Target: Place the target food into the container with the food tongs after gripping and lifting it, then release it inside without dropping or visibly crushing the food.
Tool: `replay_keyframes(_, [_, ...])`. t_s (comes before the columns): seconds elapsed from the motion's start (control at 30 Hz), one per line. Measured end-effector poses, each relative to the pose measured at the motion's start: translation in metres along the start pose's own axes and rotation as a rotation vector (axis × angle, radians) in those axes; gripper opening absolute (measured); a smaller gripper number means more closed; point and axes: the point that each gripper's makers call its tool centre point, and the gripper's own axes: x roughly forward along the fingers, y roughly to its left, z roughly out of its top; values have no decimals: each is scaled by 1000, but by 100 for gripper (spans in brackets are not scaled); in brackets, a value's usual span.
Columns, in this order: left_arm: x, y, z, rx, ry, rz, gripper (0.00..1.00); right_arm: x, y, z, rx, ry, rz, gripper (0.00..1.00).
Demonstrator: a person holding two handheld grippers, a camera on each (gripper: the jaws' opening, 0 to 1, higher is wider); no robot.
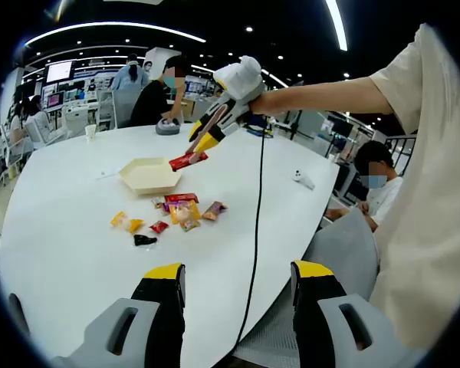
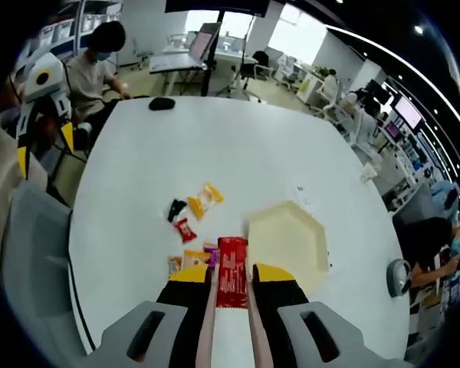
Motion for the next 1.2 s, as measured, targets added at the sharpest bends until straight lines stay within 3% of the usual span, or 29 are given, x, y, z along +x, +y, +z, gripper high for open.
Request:
replay_keyframes(0.33, [0,6,-1,-7,12,8,54,6,-33,1,95,-42,-43,20])
replay_keyframes(1.2, [8,13,-4,-25,36,-5,54,23,-70,7,123,-56,-96,20])
